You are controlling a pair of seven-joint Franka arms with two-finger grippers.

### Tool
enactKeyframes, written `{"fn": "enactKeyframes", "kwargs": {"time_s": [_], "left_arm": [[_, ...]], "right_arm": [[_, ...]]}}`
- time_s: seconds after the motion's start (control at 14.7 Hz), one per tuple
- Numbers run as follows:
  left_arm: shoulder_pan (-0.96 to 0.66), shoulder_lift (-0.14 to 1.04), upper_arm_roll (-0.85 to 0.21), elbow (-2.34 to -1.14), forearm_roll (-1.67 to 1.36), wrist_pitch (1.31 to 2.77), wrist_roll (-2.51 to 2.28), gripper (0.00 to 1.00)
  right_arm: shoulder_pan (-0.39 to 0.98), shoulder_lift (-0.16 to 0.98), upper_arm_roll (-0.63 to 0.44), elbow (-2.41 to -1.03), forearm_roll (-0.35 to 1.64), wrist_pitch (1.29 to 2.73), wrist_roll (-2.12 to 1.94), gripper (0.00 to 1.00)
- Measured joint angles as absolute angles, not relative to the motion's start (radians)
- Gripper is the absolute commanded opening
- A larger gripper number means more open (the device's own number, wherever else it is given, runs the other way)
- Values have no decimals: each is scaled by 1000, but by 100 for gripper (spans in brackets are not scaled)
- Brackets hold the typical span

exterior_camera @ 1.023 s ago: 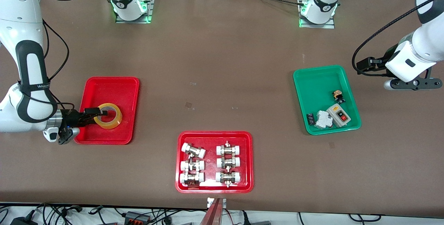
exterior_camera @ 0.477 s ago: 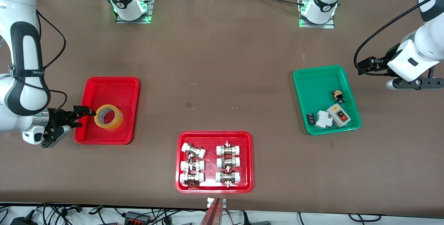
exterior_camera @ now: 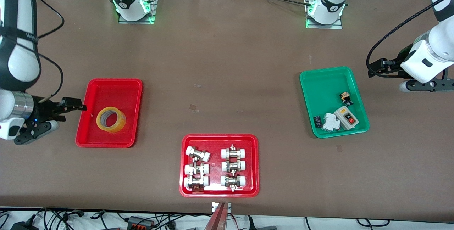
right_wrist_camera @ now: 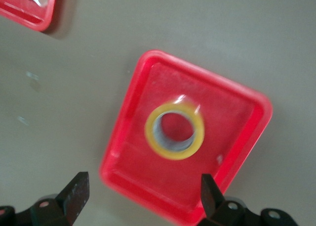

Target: Left arm passes tape to right arm into tray

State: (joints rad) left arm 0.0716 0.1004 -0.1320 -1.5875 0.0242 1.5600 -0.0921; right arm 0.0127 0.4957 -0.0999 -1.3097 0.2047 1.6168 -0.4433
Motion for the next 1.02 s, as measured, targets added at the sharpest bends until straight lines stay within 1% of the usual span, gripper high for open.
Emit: {"fn": "enactKeyframes", "kwargs": {"time_s": [0.34,0.61,0.82,1.02], "left_arm": [[72,100,-134,-1588,24,1560,-92,100],[72,101,-134,-1587,24,1560,-92,100],[72,101,-134,-1587,24,1560,-92,100],[72,101,-134,-1587,24,1560,-92,100]], "right_arm": [[97,447,-97,-1307,146,1534,-120,100],[109,382,-108,-1230,105,1454,-67,100],[104,338,-136,-1193,77,1440,-60,100],[88,320,-143,-1189,77,1465,-40,100]]}}
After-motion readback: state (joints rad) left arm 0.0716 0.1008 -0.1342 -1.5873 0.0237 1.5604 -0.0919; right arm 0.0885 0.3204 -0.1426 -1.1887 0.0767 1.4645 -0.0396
